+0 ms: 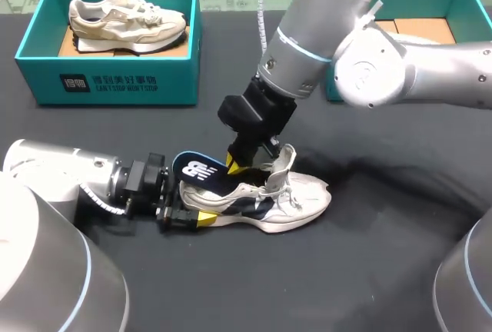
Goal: Take the shoe out of the shoebox, open the shoe tongue, remove and reinsert the insole, then place the shoe into the shoebox
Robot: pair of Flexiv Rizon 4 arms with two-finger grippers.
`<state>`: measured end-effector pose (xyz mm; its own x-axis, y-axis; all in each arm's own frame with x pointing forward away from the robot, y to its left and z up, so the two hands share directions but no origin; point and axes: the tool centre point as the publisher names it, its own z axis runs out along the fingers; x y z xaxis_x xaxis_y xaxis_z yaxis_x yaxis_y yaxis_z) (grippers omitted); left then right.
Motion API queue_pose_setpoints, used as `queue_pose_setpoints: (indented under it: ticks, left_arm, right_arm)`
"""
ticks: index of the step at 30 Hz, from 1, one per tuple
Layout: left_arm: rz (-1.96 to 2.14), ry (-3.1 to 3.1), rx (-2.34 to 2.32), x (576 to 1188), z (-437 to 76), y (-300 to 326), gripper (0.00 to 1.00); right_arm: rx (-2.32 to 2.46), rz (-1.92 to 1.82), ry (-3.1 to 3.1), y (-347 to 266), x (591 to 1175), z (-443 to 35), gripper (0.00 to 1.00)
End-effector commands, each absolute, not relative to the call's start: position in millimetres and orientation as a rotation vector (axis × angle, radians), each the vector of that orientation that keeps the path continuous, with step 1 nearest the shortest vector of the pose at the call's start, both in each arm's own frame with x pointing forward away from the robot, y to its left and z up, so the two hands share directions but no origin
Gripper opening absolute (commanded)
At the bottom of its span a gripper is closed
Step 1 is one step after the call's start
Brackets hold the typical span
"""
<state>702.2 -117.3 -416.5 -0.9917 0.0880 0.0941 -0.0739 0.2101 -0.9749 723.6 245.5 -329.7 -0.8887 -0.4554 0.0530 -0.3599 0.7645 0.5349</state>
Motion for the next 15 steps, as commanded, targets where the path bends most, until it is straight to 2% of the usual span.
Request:
queue_pose_setpoints:
  ticks: [1, 4, 7, 9, 12, 15]
  left_arm:
    - [1.896, -2.342, -0.012, 702, -417, -118, 0.00]
    - [1.896, -2.342, -0.012, 702, -417, -118, 0.00]
    - [1.896, -2.342, -0.012, 702, -417, -118, 0.00]
    - [1.896, -2.342, -0.012, 702, -417, -118, 0.00]
    - [1.896, -2.342, -0.012, 702, -417, -118, 0.00]
    - [1.896, -2.342, -0.012, 702, -417, -118, 0.00]
  right_arm:
    - [0.586, -0.704, -2.791, 251, 726, -329, 0.15]
    - [0.509, -0.646, -2.824, 249, 724, -326, 0.38]
    - [0.474, -0.631, -2.840, 248, 722, -322, 0.46]
    - [0.444, -0.616, -2.848, 247, 721, -318, 0.56]
    - [0.382, -0.583, -2.836, 248, 721, -316, 0.50]
    - [0.308, -0.553, -2.789, 251, 722, -315, 0.49]
